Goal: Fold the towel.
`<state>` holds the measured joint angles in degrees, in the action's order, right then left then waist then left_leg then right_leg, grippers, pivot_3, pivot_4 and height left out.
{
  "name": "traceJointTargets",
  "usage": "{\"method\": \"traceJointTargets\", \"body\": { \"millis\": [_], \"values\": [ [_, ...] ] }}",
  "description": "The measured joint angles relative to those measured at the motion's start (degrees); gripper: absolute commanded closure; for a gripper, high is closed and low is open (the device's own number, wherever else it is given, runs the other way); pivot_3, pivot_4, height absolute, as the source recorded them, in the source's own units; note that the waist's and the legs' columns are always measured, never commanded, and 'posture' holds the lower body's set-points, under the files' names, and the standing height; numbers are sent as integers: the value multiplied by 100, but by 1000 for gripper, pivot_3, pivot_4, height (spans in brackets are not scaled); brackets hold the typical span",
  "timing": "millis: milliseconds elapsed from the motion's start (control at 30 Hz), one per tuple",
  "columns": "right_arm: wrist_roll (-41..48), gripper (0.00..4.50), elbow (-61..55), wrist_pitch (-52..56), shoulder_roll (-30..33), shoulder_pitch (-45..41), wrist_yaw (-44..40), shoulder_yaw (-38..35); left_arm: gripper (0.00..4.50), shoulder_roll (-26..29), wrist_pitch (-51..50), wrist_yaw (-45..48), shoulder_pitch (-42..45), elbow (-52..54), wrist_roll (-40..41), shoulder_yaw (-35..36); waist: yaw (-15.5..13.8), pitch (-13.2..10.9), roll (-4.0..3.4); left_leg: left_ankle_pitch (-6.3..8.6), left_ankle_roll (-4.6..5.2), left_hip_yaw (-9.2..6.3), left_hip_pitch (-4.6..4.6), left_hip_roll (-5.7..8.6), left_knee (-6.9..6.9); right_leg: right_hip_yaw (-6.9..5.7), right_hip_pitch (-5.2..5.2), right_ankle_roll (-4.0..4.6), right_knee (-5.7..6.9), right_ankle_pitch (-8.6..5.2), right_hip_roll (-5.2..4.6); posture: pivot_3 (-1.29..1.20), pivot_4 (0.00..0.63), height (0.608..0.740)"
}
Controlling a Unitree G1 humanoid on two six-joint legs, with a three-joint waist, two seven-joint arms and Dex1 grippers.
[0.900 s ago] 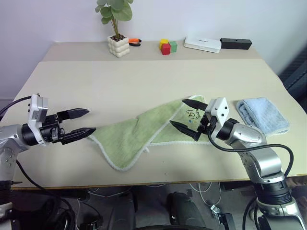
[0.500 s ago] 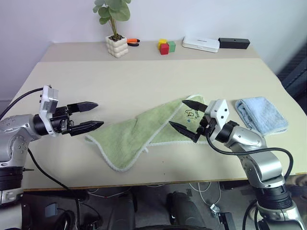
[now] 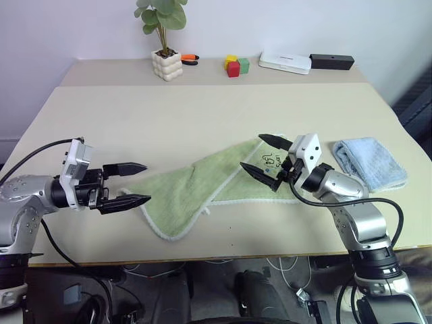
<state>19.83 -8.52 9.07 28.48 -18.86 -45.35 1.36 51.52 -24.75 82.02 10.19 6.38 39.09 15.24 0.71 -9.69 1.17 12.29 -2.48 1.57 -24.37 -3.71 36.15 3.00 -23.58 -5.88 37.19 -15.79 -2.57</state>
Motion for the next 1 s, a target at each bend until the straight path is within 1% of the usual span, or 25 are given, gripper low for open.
{"method": "traceJointTargets", "body": {
  "millis": [100, 233, 267, 300, 333, 567, 733, 867, 967, 1000],
  "values": [
    [-58, 28, 99, -61, 1, -23, -48, 5, 0, 83, 270, 336, -203, 235, -134, -221, 8, 0, -1, 0, 0, 2, 0, 0, -3, 1, -3, 0, -2, 0, 0, 0, 150, 740],
    [-89, 28, 101, -62, 2, -44, -29, 0, 0, 265, 410, 849, -248, 348, -384, -863, 3, -1, -2, 0, 0, 2, 0, 0, -1, 1, -4, 2, 0, -1, 0, 0, 150, 740],
    [-98, 28, 99, -62, 3, -43, -20, -1, 0, 278, 532, 911, -217, 335, -500, -992, -1, -1, -2, 0, 0, 2, -1, 0, -1, 1, -3, 2, -1, -1, 0, 0, 150, 740],
    [-106, 28, 62, -62, -2, -30, 25, -4, 0, 276, 982, 969, -68, 198, -841, -1336, -15, -1, -2, 0, 0, 2, 0, 1, -1, 1, -3, 20, 0, -11, 0, 0, 150, 740],
    [-108, 28, 33, -61, -3, -20, 37, -4, 0, 271, 1098, 979, -32, 150, -929, -1433, -12, -1, -2, 0, 0, 2, -1, 0, -1, 1, -4, 20, -1, -11, 1, 0, 150, 740],
    [-116, 28, -414, 34, 16, 281, 329, -75, 0, -111, 2670, 1025, 612, -738, -1692, -2347, -9, -1, -2, 0, 0, 3, -2, 1, 0, 2, -3, 18, 1, -10, 2, 0, 150, 740],
    [-128, 28, -553, 70, 59, 358, 449, -185, 0, -200, 3166, 1026, 781, -1151, -1834, -2748, 0, -1, -3, 0, 1, 2, -1, 0, -1, 2, -4, 17, 3, -10, 3, 0, 150, 740],
    [-144, 28, -596, 94, 80, 435, 482, -210, 0, -430, 3656, 1029, 800, -1369, -2090, -3044, -10, 0, -3, 0, 1, 2, -2, 0, 2, 2, -2, 17, 2, -10, 3, 0, 150, 740],
    [-146, 0, -601, 131, 80, 434, 514, -211, 849, -452, 3980, 1030, 801, -1522, -2315, -3246, -6, 0, -3, 0, 1, 2, -1, 0, 1, 2, -3, 17, 3, -10, 3, 0, 150, 740],
    [-146, 0, -601, 136, 81, 434, 520, -213, 1283, -458, 4044, 1026, 800, -1569, -2360, -3262, -5, 0, -3, 0, 1, 1, -1, 0, 1, 2, -3, 17, 3, -10, 4, 0, 150, 740]
  ]
}}
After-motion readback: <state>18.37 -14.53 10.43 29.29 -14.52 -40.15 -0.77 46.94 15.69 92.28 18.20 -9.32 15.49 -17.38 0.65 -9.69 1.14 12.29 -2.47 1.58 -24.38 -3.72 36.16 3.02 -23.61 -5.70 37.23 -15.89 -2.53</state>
